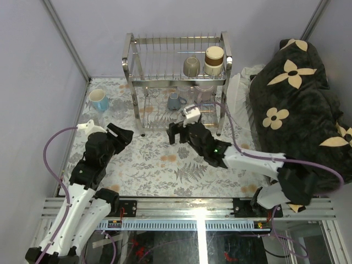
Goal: Unload the cups from the dish rack
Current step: Move the cup to the dish rack.
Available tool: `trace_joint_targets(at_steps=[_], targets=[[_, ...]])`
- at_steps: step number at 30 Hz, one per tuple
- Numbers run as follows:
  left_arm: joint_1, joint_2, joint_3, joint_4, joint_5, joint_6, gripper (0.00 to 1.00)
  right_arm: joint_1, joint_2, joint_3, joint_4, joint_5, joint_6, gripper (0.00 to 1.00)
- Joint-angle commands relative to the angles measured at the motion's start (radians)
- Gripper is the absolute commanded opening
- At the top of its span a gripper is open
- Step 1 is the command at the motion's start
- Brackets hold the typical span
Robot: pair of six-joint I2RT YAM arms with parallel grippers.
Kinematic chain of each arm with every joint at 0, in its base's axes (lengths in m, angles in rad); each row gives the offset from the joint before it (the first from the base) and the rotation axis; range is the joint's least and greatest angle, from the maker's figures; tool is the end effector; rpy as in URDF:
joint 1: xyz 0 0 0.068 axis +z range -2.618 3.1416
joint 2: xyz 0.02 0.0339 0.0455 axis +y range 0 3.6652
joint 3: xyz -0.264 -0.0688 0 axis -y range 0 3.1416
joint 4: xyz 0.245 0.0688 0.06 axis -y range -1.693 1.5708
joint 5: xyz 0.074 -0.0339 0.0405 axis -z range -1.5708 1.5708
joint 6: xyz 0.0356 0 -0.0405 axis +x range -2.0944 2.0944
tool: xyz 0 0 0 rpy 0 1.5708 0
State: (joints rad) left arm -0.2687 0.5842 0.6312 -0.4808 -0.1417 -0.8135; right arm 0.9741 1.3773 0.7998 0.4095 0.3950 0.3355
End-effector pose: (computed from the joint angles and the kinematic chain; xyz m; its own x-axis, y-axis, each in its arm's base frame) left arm 0.1371 -0.0325 0.2846 -0.3796 -0.6417 -0.6665 -0.1988 0.7601 -0.6186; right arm 0.1870 0.2509 0.2712 -0.2699 0.1435 -0.9521 -0.4887 0.8316 0.2638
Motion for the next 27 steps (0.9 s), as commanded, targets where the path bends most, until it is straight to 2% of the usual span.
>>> trace_joint_targets(at_steps=[1,8,16,27], targets=[[-0.010,-0.030,-0.014,0.001,0.011,0.037,0.63,0.002,0.169,0.171,0.113,0.045,-0.082,0.98],[-0.017,-0.061,-0.023,0.002,0.040,0.040,0.63,-0.011,0.400,0.300,0.242,0.165,-0.136,0.98],[-0.019,-0.058,-0.025,0.007,0.068,0.045,0.64,-0.048,0.565,0.337,0.456,0.280,-0.182,0.97],[-0.018,-0.051,-0.030,0.024,0.093,0.047,0.64,-0.141,0.720,0.481,0.463,0.266,-0.175,0.98]])
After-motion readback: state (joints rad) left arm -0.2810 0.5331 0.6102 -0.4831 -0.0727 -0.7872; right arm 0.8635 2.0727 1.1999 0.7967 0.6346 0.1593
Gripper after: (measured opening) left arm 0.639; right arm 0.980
